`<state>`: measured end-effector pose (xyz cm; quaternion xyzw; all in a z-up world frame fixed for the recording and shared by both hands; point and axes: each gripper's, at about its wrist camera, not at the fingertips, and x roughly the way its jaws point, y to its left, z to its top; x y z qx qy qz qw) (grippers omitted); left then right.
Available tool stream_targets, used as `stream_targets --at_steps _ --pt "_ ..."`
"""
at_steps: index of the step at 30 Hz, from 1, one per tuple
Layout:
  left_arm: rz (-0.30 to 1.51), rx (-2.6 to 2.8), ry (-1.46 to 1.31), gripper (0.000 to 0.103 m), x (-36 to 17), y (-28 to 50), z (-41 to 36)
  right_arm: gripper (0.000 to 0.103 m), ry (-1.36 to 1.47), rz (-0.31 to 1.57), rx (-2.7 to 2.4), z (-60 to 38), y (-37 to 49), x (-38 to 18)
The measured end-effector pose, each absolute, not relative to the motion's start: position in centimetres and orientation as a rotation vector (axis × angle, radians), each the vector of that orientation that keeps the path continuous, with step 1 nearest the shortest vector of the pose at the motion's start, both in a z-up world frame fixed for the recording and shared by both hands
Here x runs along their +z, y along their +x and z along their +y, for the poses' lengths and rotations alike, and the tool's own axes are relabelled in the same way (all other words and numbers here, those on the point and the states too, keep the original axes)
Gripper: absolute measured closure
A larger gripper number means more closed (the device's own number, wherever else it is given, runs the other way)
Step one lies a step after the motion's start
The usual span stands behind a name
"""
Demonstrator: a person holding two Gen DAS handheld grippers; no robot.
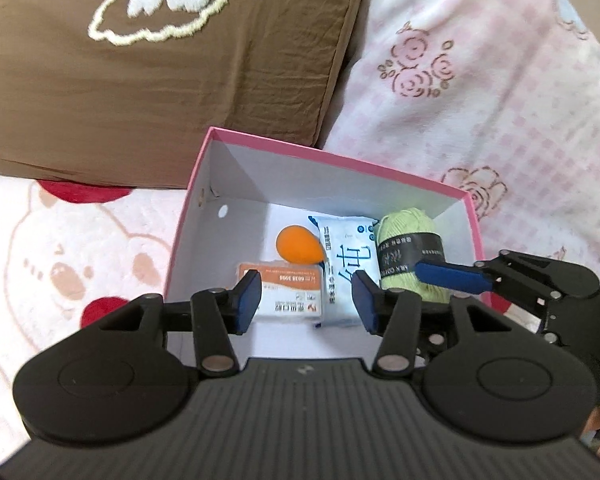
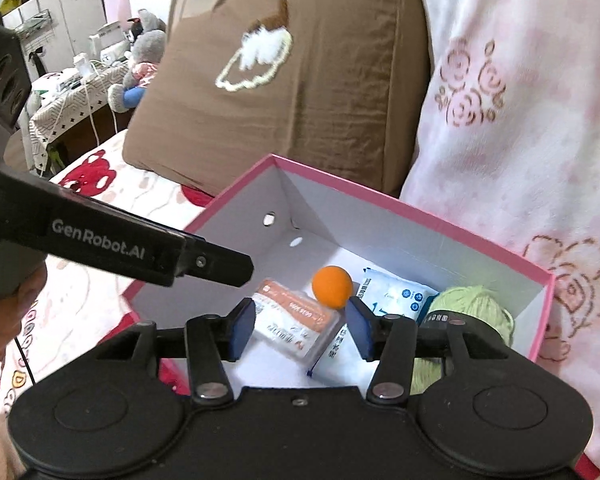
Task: Organize objects
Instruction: 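Open both tools to drop the sponge into the pink box, then move both tools toward the lilac plush toy on the bedspread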
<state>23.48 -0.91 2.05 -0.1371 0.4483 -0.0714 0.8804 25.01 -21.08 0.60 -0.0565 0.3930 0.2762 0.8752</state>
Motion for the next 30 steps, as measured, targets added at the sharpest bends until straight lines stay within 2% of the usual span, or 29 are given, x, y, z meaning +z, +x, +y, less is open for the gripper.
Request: stream_targets --at_steps 14,16,23,27,30 --pt "0.924 -0.109 -0.233 0.044 7.1 16.3 -0.9 0.025 -0.181 0.763 0.586 -23.1 18.1 5.0" --pt "0.92 -0.113 -0.244 0.042 7.6 15.1 -0.9 0.015 -0.195 0.743 0.589 -23.3 17.0 5.6" --pt "0.926 -0.121 -0.241 0.033 8.8 12.0 -2.1 0.012 -0.277 0.706 0.589 -23.7 13.6 7.0" --pt "0.944 -0.144 -0.226 0.019 9.3 10.9 -3.1 0.011 -0.283 0.691 0.567 -24.2 12.3 7.4" --pt "0.946 -0.144 -0.2 0.015 9.6 10.0 -3.6 0.011 -0.279 0.673 0.563 -24.9 11.4 7.7"
